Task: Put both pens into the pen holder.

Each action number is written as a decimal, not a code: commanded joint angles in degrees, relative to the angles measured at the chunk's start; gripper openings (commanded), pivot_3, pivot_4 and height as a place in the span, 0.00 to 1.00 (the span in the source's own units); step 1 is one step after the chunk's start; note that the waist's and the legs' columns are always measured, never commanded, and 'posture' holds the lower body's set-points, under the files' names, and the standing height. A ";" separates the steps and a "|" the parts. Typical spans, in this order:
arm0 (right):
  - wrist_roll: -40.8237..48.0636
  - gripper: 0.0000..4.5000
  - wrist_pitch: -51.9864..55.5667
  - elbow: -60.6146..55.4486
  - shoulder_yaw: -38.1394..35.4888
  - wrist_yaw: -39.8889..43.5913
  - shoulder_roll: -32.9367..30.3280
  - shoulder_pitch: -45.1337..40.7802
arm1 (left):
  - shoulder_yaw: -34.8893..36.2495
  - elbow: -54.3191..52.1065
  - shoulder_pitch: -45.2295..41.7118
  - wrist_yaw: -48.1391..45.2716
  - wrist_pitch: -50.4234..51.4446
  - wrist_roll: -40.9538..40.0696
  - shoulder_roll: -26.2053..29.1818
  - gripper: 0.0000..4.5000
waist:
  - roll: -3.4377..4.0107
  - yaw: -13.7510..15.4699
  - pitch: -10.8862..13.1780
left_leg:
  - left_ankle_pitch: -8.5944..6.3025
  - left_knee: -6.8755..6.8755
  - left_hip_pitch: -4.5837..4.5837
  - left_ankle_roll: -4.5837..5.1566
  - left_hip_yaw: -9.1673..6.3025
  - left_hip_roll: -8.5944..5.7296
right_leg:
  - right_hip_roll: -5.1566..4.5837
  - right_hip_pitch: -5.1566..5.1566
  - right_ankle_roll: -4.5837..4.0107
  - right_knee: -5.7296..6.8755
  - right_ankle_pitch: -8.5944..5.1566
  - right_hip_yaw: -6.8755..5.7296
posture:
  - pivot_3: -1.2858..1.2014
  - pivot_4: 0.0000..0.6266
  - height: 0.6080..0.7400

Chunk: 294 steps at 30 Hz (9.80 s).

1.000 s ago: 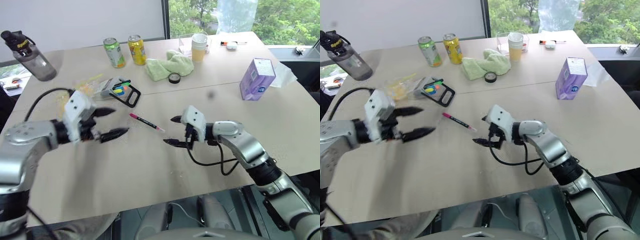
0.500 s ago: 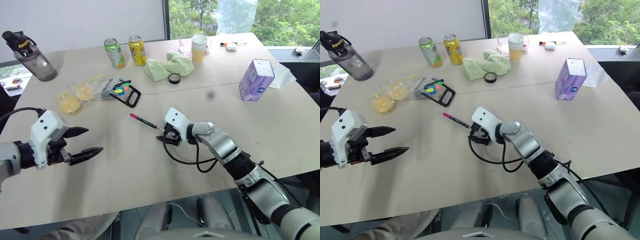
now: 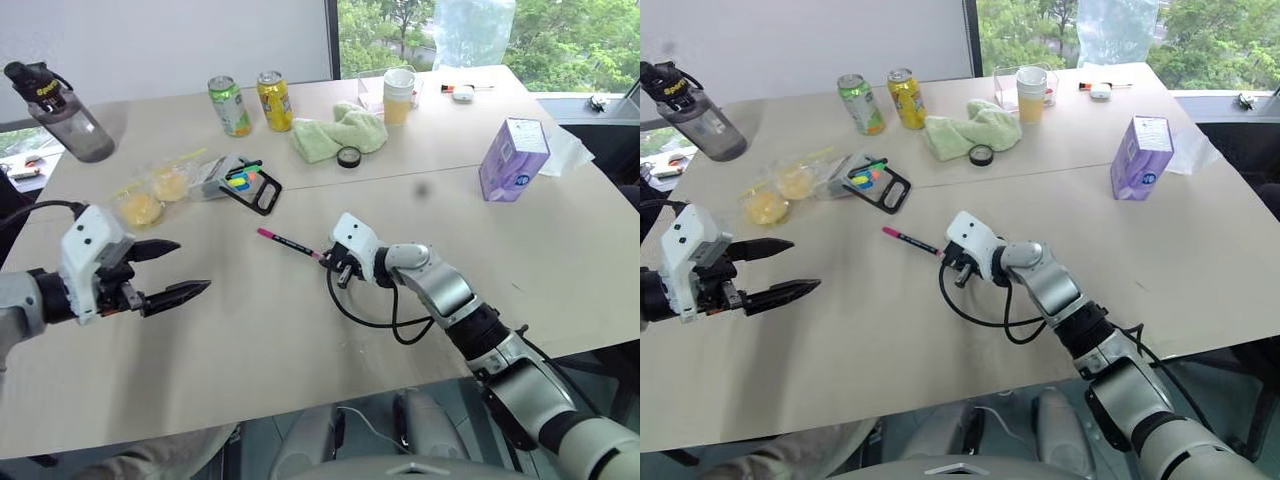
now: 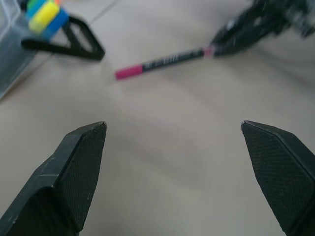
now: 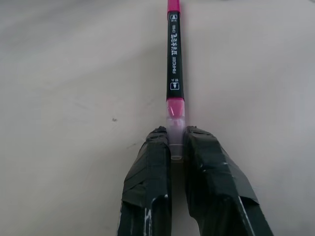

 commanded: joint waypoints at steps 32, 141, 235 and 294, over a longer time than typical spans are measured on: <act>25.96 0.00 0.94 -40.27 -15.32 -5.47 -3.04 22.68 | -14.18 9.95 -33.94 25.66 18.53 -33.62 -38.62 0.60 | -0.10 -0.12 -0.06 | 0.02 0.13 0.03 -0.02 0.08 -0.01 | 0.00 0.04 0.02 0.11 0.01 0.08 | 0.52 0.24 1.00; 36.95 0.48 -2.34 -33.75 -35.20 2.55 -25.03 21.11 | -46.68 63.60 -54.13 60.69 -56.02 63.65 -29.29 0.00 | -0.24 1.33 0.00 | 0.01 0.16 -0.07 0.02 0.12 -0.07 | -0.04 0.01 0.04 0.14 0.02 0.06 | 0.52 0.24 1.00; 35.19 0.48 -4.60 -33.20 -34.33 2.32 -25.30 21.55 | -49.23 63.66 -56.06 59.62 -43.32 65.19 -27.52 1.00 | -0.26 1.36 -0.02 | 0.01 0.26 -0.12 0.02 0.12 -0.08 | -0.05 -0.02 0.04 0.21 0.02 0.06 | 0.52 0.24 1.00; 33.61 0.48 -6.89 -31.04 -34.11 4.42 -25.23 22.37 | -33.53 53.15 -50.98 46.97 -44.73 37.48 -36.13 1.00 | -0.27 1.24 -0.02 | 0.01 0.28 -0.13 0.02 0.12 -0.08 | -0.05 -0.03 0.04 0.20 0.02 0.06 | 0.52 0.24 1.00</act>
